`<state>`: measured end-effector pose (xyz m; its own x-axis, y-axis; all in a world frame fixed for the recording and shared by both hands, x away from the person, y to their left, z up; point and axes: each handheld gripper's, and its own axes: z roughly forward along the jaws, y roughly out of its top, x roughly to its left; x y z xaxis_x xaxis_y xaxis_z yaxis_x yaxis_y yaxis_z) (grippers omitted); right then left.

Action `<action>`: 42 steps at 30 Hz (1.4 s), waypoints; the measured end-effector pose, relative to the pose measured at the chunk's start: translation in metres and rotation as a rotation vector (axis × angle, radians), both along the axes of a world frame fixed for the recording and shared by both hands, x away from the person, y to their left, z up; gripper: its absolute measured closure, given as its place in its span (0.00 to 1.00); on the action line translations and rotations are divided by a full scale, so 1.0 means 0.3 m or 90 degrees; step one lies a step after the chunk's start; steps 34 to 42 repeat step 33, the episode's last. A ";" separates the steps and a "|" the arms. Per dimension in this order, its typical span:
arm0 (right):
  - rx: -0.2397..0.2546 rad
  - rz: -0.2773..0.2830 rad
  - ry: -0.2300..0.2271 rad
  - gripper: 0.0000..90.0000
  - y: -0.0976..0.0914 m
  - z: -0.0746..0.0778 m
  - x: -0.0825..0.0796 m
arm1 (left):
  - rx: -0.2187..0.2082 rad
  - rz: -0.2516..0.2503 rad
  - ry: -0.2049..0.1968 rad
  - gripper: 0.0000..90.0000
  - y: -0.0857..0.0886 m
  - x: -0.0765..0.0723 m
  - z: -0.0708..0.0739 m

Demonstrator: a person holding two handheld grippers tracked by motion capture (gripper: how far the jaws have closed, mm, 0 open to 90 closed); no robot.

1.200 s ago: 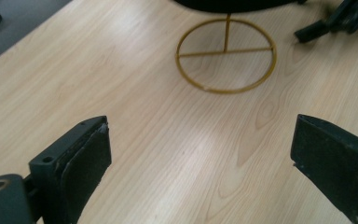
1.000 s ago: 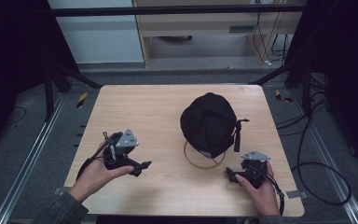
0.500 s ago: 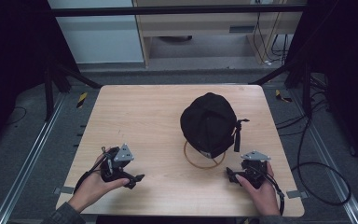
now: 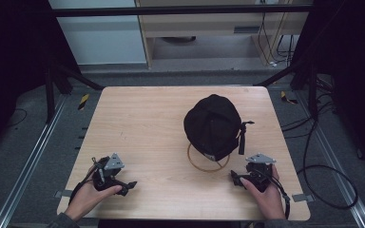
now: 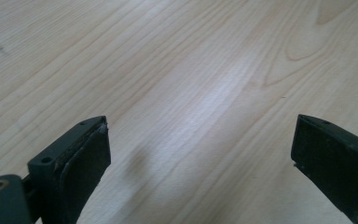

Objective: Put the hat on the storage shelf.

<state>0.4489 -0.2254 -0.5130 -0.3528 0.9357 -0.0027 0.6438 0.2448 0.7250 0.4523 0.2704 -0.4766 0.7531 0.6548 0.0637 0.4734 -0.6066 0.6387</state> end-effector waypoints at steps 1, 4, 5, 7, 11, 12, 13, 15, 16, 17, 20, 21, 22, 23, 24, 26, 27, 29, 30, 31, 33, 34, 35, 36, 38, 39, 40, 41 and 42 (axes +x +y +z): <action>0.000 0.000 0.000 0.01 0.000 0.000 0.000 | 0.002 0.004 -0.005 0.05 0.009 0.006 -0.004; 0.000 0.000 0.000 0.01 0.000 0.000 0.000 | -0.011 0.020 -0.009 0.05 0.037 0.030 -0.016; 0.000 0.000 0.000 0.01 0.000 0.000 0.000 | -0.013 0.024 -0.009 0.04 0.044 0.037 -0.021; 0.000 0.000 0.000 0.01 0.000 0.000 0.000 | -0.014 0.029 -0.011 0.04 0.056 0.053 -0.033; 0.000 0.000 0.000 0.01 0.000 0.000 0.000 | -0.025 0.041 -0.012 0.04 0.076 0.078 -0.059; 0.000 -0.001 0.000 0.01 0.000 0.000 0.000 | -0.026 0.045 -0.013 0.04 0.079 0.084 -0.066; 0.000 0.000 0.000 0.01 0.000 0.000 0.000 | -0.028 0.048 -0.014 0.04 0.083 0.088 -0.071; 0.000 -0.001 0.000 0.01 0.000 0.000 0.000 | -0.031 0.051 -0.016 0.04 0.087 0.095 -0.081; 0.000 -0.001 0.000 0.01 0.000 0.000 0.000 | -0.028 0.052 -0.018 0.04 0.087 0.097 -0.086; 0.000 0.000 0.000 0.01 0.000 0.000 0.000 | -0.034 0.051 -0.017 0.03 0.088 0.099 -0.090; 0.000 -0.001 0.000 0.01 0.000 0.000 0.000 | -0.050 0.054 -0.016 0.01 0.093 0.106 -0.099; 0.000 -0.001 0.000 0.01 0.000 0.000 0.000 | -0.056 0.056 -0.020 0.00 0.094 0.107 -0.103; 0.000 -0.001 0.000 0.01 0.000 0.000 0.000 | -0.063 0.059 -0.021 0.00 0.096 0.108 -0.105; 0.000 -0.001 0.000 0.01 0.000 0.000 0.000 | -0.064 0.060 -0.020 0.00 0.097 0.110 -0.105; 0.000 -0.001 0.000 0.01 0.000 0.000 0.000 | -0.064 0.061 -0.020 0.00 0.098 0.110 -0.105; 0.000 -0.001 0.000 0.01 0.000 0.000 0.000 | -0.063 0.062 -0.021 0.00 0.098 0.110 -0.105; 0.000 0.000 0.000 0.01 0.000 0.000 0.000 | -0.063 0.062 -0.021 0.00 0.098 0.110 -0.105; 0.000 0.000 0.000 0.01 0.000 0.000 0.000 | -0.063 0.063 -0.021 0.00 0.098 0.109 -0.105; -0.001 0.000 -0.001 0.01 0.000 0.000 0.000 | -0.063 0.063 -0.021 0.00 0.098 0.109 -0.105; 0.000 0.000 0.000 0.01 0.000 0.000 0.000 | -0.063 0.063 -0.020 0.00 0.098 0.109 -0.105; 0.000 0.000 0.000 0.01 0.000 0.000 0.000 | -0.063 0.063 -0.020 0.00 0.098 0.109 -0.105; 0.000 0.000 0.000 0.01 0.000 0.000 0.000 | -0.063 0.063 -0.020 0.00 0.098 0.109 -0.105; 0.000 0.000 0.000 0.01 0.000 0.000 0.000 | -0.063 0.063 -0.020 0.00 0.098 0.109 -0.105; 0.000 0.000 0.000 0.01 0.000 0.000 0.000 | -0.063 0.063 -0.020 0.00 0.098 0.109 -0.105; 0.000 0.000 0.000 0.01 0.000 0.000 0.000 | -0.063 0.063 -0.020 0.00 0.098 0.109 -0.105; 0.000 0.000 0.000 0.01 0.000 0.000 0.000 | -0.063 0.063 -0.020 0.00 0.098 0.109 -0.105; 0.000 0.000 0.000 0.01 0.000 0.000 0.000 | -0.063 0.063 -0.020 0.00 0.098 0.109 -0.105; 0.000 0.000 0.000 0.01 0.000 0.000 0.000 | -0.063 0.063 -0.020 0.00 0.098 0.109 -0.105; 0.000 0.000 0.000 0.01 0.000 0.000 0.000 | -0.063 0.063 -0.020 0.00 0.098 0.109 -0.105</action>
